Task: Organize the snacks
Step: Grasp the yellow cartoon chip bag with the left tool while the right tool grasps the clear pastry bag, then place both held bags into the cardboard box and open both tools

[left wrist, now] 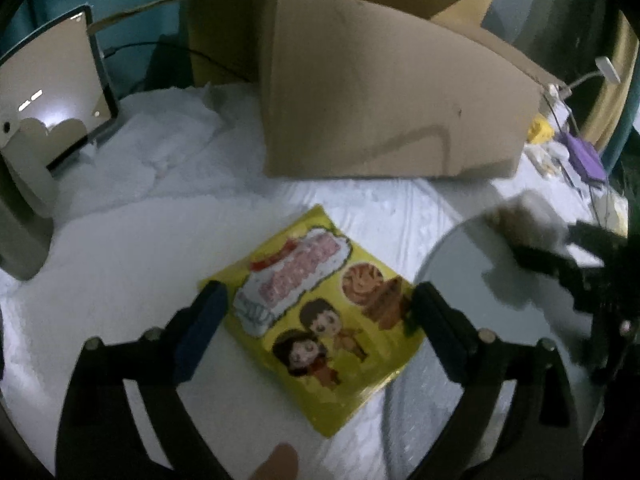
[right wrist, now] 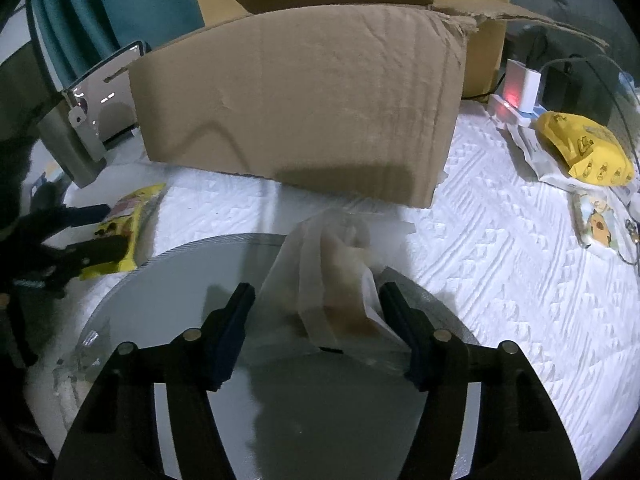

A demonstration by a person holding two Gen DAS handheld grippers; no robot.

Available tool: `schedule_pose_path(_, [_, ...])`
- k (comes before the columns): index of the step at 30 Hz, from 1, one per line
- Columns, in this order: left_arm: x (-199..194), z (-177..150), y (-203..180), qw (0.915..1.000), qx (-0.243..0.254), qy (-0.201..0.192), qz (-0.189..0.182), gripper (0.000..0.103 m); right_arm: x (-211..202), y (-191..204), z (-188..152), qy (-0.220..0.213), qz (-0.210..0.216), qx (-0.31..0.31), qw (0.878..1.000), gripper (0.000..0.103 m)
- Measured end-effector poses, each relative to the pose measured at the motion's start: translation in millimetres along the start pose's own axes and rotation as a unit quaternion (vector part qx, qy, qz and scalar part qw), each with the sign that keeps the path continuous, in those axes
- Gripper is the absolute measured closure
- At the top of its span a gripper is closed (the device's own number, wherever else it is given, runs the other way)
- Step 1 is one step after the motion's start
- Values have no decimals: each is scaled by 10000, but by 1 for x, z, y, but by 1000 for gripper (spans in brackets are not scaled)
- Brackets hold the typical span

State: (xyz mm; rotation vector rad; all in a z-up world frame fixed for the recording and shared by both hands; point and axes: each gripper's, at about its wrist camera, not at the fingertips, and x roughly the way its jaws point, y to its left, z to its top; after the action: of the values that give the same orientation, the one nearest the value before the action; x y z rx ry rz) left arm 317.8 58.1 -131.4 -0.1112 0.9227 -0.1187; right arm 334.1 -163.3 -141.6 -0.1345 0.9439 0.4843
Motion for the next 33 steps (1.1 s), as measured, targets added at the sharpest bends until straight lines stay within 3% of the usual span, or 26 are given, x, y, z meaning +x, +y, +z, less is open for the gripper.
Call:
schedule_pose_path(5, [12, 14, -9, 9998, -129, -33, 141, 5, -6, 0, 0, -69, 42, 47, 10000, 36])
schedule_pose_path(10, [31, 20, -13, 9981, -174, 145, 577, 4, -10, -4, -1, -95, 71, 58, 9999, 36])
schedule_pose_path(14, [27, 13, -10, 9960, -160, 223, 848, 4, -16, -7, -1, -140, 64, 104, 9998, 36])
schedule_pose_path(27, [-6, -35, 2, 9944, -186, 160, 1032, 5, -18, -8, -5, -223, 233, 218, 9992, 36])
schedule_pose_path(28, [-6, -35, 3, 9946, -193, 139, 1013, 8, -19, -7, -5, -242, 242, 210, 9992, 36])
schedule_pose_path(30, [-10, -35, 3, 9943, -214, 49, 1042, 28, -24, -5, -5, -296, 284, 186, 9990, 37])
schedule_pose_path(33, [-15, -31, 8, 9965, -342, 28, 760, 42, -34, -4, -3, -394, 311, 160, 9986, 37])
